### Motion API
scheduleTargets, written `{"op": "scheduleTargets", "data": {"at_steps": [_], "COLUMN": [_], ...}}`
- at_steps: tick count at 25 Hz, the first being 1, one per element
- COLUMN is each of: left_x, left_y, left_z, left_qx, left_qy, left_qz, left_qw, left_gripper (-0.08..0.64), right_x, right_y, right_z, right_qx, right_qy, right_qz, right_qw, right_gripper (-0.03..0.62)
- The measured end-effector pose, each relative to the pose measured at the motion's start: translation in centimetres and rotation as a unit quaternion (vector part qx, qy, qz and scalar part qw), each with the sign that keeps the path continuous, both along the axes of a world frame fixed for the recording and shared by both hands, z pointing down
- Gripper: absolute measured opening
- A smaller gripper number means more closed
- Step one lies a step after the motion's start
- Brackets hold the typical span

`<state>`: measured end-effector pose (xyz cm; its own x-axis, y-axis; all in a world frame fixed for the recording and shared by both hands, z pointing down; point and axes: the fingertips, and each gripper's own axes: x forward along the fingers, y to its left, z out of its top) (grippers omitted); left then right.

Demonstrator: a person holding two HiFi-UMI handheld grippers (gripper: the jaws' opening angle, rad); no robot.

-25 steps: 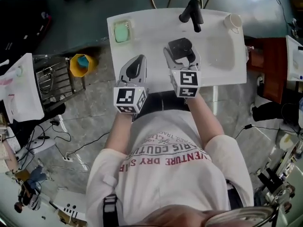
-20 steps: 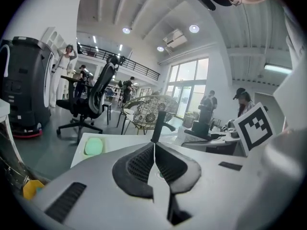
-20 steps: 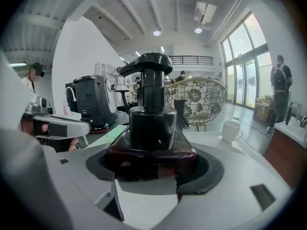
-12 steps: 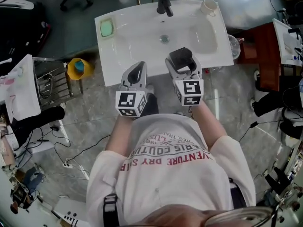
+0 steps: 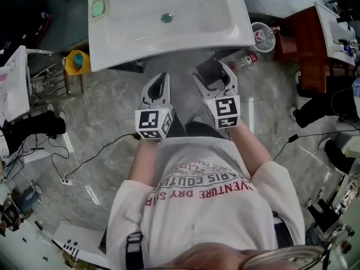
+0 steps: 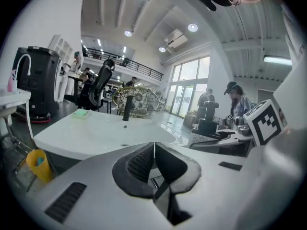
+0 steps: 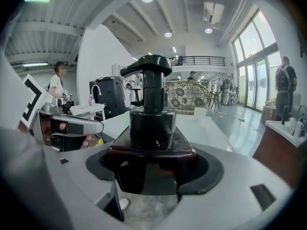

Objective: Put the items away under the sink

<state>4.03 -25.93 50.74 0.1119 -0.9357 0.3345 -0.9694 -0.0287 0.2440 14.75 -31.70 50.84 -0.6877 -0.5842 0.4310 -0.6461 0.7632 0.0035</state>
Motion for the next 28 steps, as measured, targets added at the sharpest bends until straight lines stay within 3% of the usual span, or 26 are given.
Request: {"op": "scheduleTargets", "data": {"at_steps": [6, 12, 22, 28], "left_x": [2.8, 2.3, -1.5, -6.6], "left_y": [2.4, 1.6, -2.1, -3.5], "left_z": [4.1, 12.1, 29.3, 34.7], "left_qx": [-0.033, -0.036, 0.014, 0.065], "left_qy": [0.002, -0.023, -0.062, -0.09], "left_qz": [0.006, 0.025, 0.022, -0.015], "left_qw": [0.9994, 0.9988, 0.9977, 0.9938], "left_gripper": [0.028, 0.028, 0.028, 0.028], "right_x": [3.8, 4.0, 0.3, -3.9], "right_y": [2.0, 1.5, -1.4, -4.2], "right_z": [4.8, 13.3, 32.4, 40.1], "right_qx": [-0.028, -0.029, -0.004, 0.015], "right_qy": [0.008, 0.008, -0.012, -0.024], "right_qz": [0.019, 0.028, 0.016, -0.01], "right_qw": [0.999, 0.999, 1.0, 1.0], "right_gripper": [0.373, 0.373, 0.373, 0.373]}}
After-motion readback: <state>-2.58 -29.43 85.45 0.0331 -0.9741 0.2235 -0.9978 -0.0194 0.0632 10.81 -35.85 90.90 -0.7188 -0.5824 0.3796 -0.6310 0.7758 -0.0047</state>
